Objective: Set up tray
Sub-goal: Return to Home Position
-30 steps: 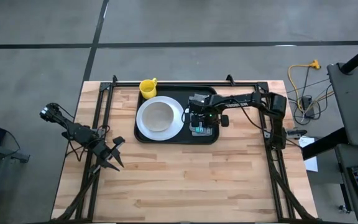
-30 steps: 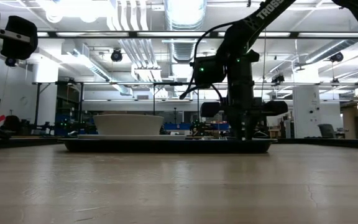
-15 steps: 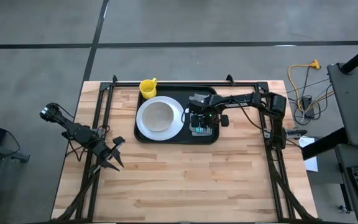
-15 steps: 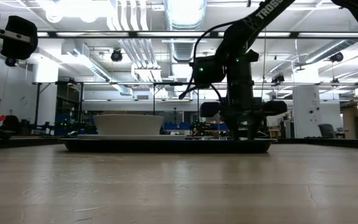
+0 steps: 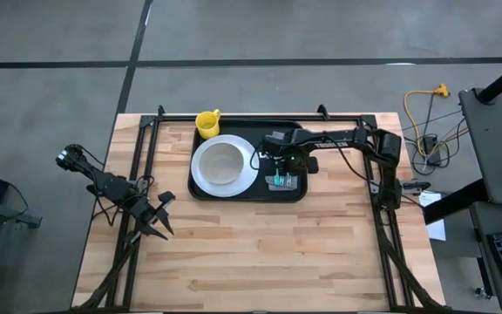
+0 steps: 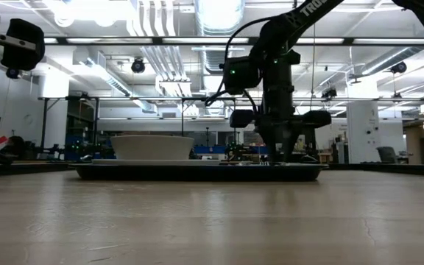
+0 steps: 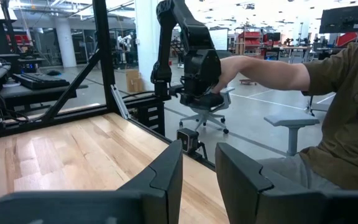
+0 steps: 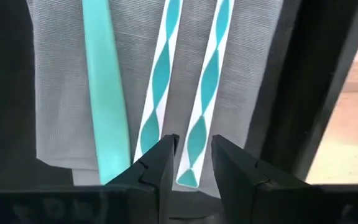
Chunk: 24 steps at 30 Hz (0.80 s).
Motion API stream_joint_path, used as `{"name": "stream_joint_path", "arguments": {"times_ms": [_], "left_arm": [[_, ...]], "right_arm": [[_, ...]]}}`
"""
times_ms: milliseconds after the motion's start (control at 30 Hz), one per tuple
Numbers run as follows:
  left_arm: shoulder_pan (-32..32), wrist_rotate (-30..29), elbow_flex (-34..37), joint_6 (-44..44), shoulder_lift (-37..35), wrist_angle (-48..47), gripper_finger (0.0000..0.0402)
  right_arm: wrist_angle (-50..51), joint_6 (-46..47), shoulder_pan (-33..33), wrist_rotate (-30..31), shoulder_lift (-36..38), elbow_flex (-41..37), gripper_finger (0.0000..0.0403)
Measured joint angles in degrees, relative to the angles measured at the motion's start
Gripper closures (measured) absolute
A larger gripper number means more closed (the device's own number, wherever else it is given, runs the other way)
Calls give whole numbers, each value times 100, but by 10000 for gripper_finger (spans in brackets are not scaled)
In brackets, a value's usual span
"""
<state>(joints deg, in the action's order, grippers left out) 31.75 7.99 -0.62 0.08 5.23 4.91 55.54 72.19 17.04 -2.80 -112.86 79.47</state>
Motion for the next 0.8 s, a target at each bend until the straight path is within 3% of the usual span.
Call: {"name": "stream_joint_path", "arguments": {"times_ms": [300,567,700,800], "left_arm": [[0,2,0,0,0,0,324],[0,1,1,0,0,0,324],[0,2,2,0,0,0,324],[0,1,2,0,0,0,324]], "right_arm": [[410,-740,0,94,0,361,312],[321,-798,-43,143,6,554,320],[-21,-1367,-105,1005,11,509,322],[-343,-2595,-301,1517,11,433,319]]}}
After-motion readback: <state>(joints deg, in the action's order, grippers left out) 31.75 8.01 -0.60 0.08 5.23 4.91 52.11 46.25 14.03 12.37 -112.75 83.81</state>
